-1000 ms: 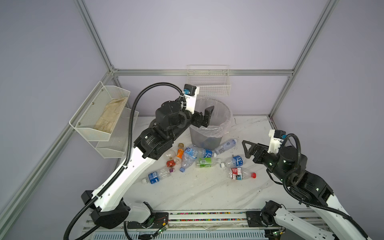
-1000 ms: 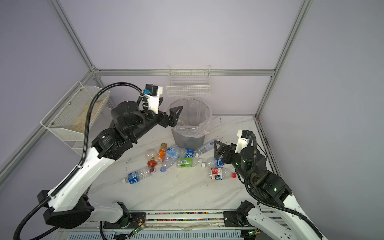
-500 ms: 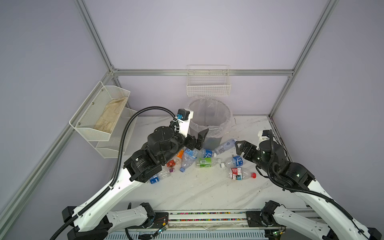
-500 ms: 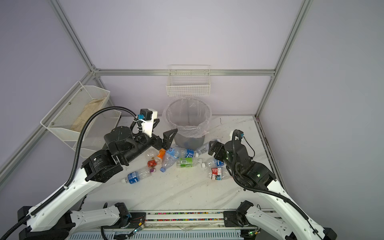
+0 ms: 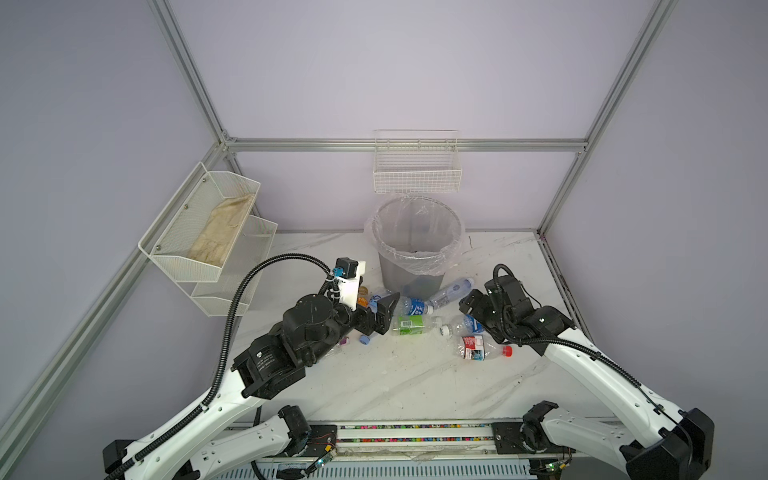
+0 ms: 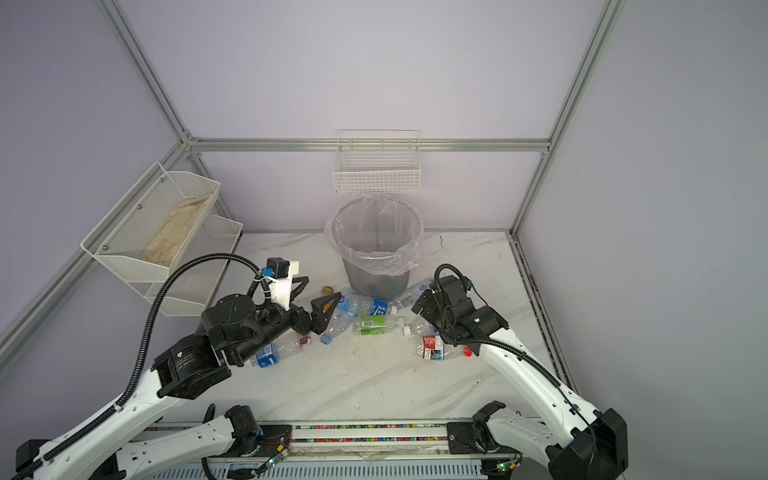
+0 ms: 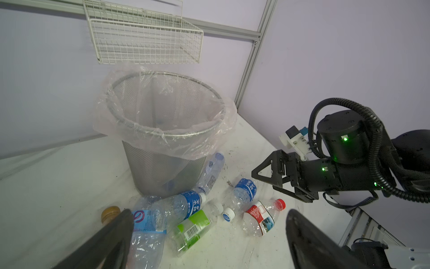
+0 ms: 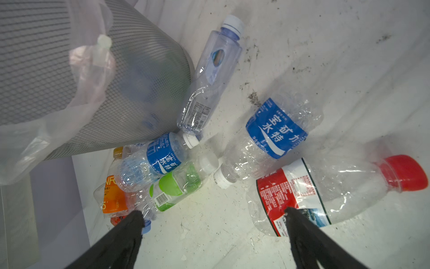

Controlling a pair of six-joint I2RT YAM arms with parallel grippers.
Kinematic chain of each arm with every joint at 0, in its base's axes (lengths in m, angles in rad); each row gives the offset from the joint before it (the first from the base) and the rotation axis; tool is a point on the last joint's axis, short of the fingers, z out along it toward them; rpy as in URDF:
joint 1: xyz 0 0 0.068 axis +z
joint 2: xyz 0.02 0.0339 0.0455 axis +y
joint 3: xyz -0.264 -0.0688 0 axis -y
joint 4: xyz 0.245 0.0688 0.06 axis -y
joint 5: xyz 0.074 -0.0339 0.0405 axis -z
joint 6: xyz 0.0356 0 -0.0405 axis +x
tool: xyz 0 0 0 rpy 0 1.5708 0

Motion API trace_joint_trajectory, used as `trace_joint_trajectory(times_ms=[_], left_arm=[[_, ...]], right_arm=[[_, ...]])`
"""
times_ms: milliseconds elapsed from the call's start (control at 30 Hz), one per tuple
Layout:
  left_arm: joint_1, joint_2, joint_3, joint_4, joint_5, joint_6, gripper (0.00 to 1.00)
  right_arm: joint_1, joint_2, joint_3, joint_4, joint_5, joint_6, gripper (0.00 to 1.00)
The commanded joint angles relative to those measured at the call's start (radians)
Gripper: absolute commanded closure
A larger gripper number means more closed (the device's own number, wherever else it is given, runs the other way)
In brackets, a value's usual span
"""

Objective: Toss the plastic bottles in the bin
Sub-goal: 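Withdraw the left gripper toward the pile while the right gripper lowers onto a red-cap bottle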

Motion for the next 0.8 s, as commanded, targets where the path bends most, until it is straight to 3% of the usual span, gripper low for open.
trace_joint_trajectory(times_ms=[0,300,500,767], left_arm=[[-0.007,-0.044,-0.058,0.024,-0.006,-0.056,0.00],[-0.018,-0.080,-0.123,0.015,-0.003,-0.105,0.00],[-0.025,-0.101,-0.150,0.012,-0.004,-0.125,0.00],[-0.032,-0.110,-0.163,0.003,-0.006,-0.133,0.00]], right_arm=[[-0.039,0.010,-0.039,-0.025,-0.075,0.110,0.03],[-0.137,0.097,-0.182,-0.015,-0.230,0.230,0.03],[-0.173,0.051,-0.237,-0.011,-0.232,0.308,0.03],[-0.211,0.062,-0.300,0.026,-0.274,0.318,0.03]])
